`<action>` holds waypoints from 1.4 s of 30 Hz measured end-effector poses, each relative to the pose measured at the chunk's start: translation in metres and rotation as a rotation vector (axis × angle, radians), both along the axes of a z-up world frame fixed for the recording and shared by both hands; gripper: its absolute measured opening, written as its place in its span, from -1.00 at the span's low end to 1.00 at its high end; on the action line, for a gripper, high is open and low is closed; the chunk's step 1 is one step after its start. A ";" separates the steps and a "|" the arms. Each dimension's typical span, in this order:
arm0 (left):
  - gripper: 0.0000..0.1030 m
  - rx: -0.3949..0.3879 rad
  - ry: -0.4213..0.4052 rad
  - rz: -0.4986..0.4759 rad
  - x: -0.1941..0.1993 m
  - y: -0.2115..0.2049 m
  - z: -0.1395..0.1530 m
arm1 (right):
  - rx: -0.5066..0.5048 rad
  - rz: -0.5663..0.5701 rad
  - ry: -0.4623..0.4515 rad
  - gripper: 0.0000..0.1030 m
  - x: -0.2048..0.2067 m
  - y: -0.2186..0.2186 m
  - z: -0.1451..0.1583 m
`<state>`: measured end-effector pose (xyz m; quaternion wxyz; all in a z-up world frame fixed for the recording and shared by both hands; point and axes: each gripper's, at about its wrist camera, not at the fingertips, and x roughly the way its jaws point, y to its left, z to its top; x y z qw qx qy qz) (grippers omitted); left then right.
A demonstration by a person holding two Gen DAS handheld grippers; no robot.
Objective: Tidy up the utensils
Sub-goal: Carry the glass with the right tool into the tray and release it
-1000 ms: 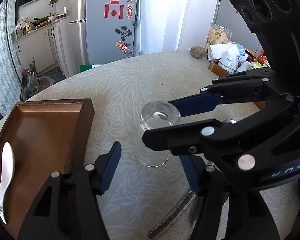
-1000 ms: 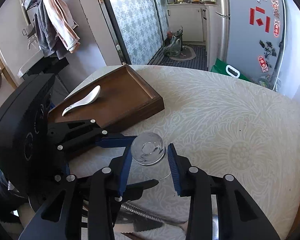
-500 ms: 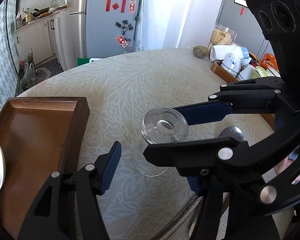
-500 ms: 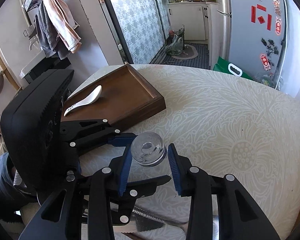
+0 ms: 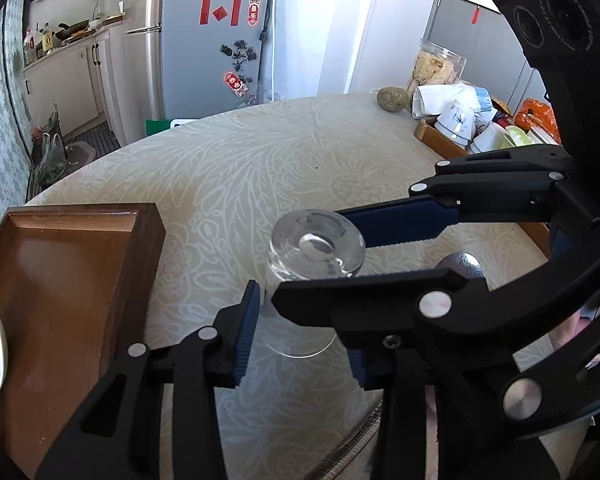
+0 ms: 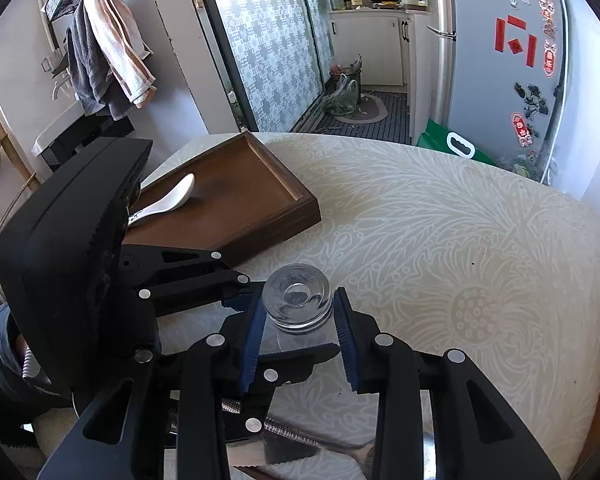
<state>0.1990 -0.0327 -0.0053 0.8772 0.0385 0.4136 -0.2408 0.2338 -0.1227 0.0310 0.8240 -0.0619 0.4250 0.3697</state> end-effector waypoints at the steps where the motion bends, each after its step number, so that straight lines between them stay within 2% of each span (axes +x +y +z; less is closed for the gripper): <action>1: -0.19 0.000 -0.002 -0.002 -0.001 0.000 0.000 | 0.000 -0.001 0.000 -0.34 0.000 0.000 0.001; 13: -0.20 -0.011 -0.049 0.008 -0.015 0.015 0.023 | -0.003 0.017 -0.039 -0.36 -0.013 0.014 0.026; 22: -0.20 -0.008 -0.081 0.094 -0.023 0.064 0.039 | -0.003 0.086 -0.069 -0.36 -0.016 0.073 0.044; 28: -0.21 0.004 -0.053 0.167 -0.015 0.101 0.035 | -0.015 0.136 -0.069 -0.36 -0.007 0.120 0.040; 32: -0.21 0.045 -0.029 0.202 -0.009 0.112 0.027 | -0.020 0.153 -0.050 -0.36 0.001 0.138 0.031; 35: -0.22 0.043 0.009 0.228 -0.003 0.119 0.023 | -0.018 0.159 -0.040 -0.36 0.005 0.144 0.024; 39: -0.22 0.070 0.019 0.233 0.005 0.126 0.023 | -0.004 0.158 -0.028 -0.36 0.012 0.147 0.019; 42: -0.20 0.054 0.035 0.246 0.011 0.132 0.022 | 0.015 0.150 -0.027 -0.36 0.018 0.147 0.017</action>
